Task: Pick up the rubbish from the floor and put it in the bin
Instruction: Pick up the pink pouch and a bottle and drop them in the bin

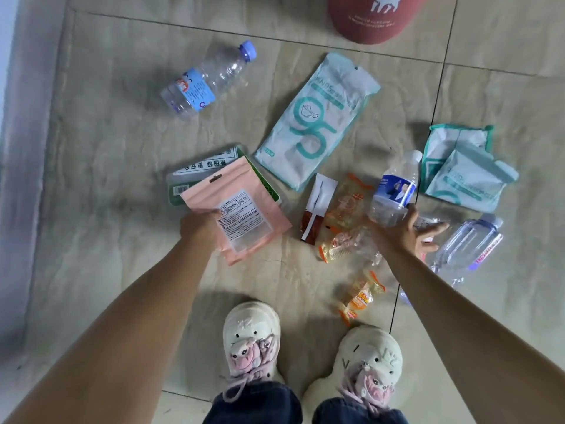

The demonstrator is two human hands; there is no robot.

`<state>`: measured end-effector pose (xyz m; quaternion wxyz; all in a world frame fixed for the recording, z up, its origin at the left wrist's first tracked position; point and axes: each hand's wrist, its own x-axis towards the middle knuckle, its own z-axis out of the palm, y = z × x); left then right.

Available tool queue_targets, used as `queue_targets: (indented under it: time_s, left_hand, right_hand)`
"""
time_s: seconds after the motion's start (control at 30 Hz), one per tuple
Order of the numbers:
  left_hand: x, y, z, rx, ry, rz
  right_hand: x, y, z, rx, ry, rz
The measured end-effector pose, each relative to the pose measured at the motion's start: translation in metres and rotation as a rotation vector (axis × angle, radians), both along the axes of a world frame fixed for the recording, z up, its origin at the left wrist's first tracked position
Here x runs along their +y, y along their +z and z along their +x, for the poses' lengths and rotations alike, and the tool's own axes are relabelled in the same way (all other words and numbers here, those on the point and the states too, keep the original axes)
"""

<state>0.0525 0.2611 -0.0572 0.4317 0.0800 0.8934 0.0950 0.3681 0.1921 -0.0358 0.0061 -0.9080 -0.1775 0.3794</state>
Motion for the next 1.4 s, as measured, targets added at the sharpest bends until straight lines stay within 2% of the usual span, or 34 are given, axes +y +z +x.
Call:
queue_targets:
  time_s: [0.13, 0.23, 0.3, 0.43, 0.6, 0.77, 1.07, 1.27, 1.4]
  left_hand:
    - [0.006, 0.009, -0.002, 0.127, -0.005, -0.007]
    - [0.008, 0.014, 0.000, 0.075, -0.027, 0.041]
    - [0.011, 0.021, 0.002, 0.110, -0.027, 0.079]
    - [0.016, 0.056, 0.010, 0.086, -0.082, 0.193]
    - [0.030, 0.127, 0.028, -0.003, -0.128, 0.318]
    - [0.069, 0.222, 0.064, -0.025, -0.295, 0.427]
    - [0.159, 0.392, 0.142, -0.272, -0.538, 0.706]
    - [0.238, 0.459, 0.194, -0.418, -0.716, 0.843]
    - [0.294, 0.475, 0.231, -0.531, -0.795, 0.866]
  right_hand:
    - [0.013, 0.000, 0.008, 0.028, -0.010, -0.072]
    - [0.013, -0.002, 0.015, -0.006, 0.014, -0.089]
    - [0.009, 0.002, 0.019, -0.005, 0.035, -0.087]
    - [0.000, 0.026, 0.021, 0.099, -0.018, 0.011]
    - [0.016, 0.093, 0.024, 0.288, -0.082, 0.110]
    - [0.064, 0.183, 0.038, 0.440, -0.182, 0.220]
    - [0.152, 0.316, 0.077, 0.612, -0.249, 0.340]
    - [0.194, 0.347, 0.111, 0.639, -0.291, 0.450]
    - [0.199, 0.341, 0.129, 0.642, -0.308, 0.354]
